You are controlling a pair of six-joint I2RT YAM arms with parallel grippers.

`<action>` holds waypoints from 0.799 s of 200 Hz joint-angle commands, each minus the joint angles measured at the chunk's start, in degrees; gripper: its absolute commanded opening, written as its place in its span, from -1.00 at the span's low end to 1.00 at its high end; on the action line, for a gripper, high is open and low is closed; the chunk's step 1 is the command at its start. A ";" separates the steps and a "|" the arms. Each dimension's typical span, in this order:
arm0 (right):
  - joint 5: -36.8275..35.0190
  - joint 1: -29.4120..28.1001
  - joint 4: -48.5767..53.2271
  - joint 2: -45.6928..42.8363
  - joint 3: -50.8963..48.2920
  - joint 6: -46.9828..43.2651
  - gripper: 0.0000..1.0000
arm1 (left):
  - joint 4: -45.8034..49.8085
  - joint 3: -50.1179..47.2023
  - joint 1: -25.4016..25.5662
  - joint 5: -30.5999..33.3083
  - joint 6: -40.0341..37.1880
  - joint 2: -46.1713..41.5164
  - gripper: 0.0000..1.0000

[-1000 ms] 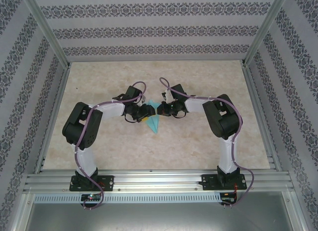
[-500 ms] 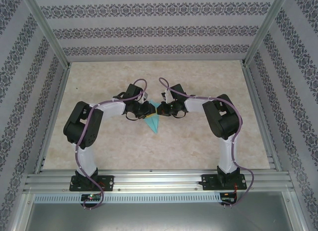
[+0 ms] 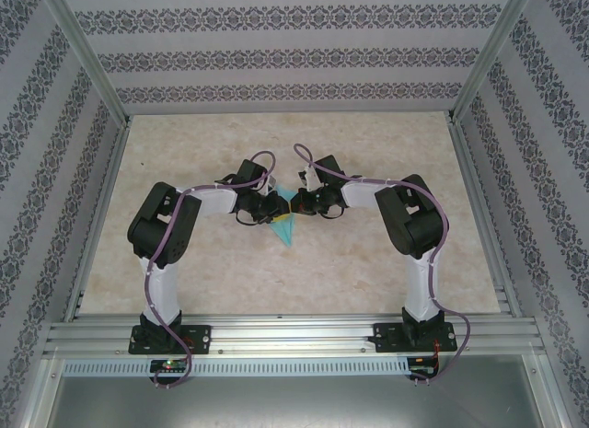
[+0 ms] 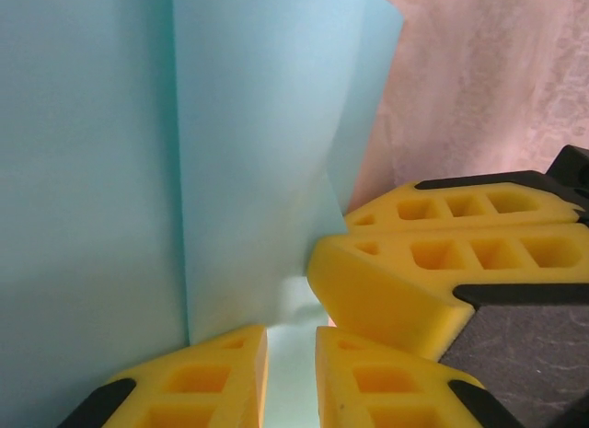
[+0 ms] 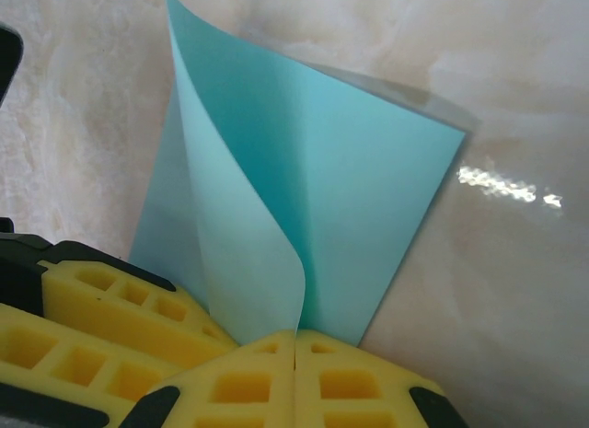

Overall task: Fold a paper plane with a square sheet of paper (fold left side to right side)
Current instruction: Fourth fold the wing at the center of the table.

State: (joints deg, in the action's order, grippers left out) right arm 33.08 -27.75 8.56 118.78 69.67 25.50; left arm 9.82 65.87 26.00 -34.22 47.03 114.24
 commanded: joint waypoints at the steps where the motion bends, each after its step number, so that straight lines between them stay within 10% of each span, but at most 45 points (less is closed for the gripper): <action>1: -2.94 -0.99 3.60 2.90 -0.15 -1.67 -0.88 | -1.69 -0.47 0.12 0.05 0.09 1.16 -0.55; 103: -0.53 3.08 3.30 -8.67 0.35 -0.32 -0.44 | -2.00 -1.96 0.40 1.35 0.76 3.27 -0.55; 160: 2.64 0.70 -3.22 -18.64 -13.06 3.24 -0.61 | -2.00 -2.32 0.39 2.00 0.88 2.95 -0.55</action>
State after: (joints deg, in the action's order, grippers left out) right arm 33.30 -24.99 9.82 103.20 63.37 26.06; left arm 7.70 65.14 25.96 -34.70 47.27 114.83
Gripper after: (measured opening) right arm 0.216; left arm 0.224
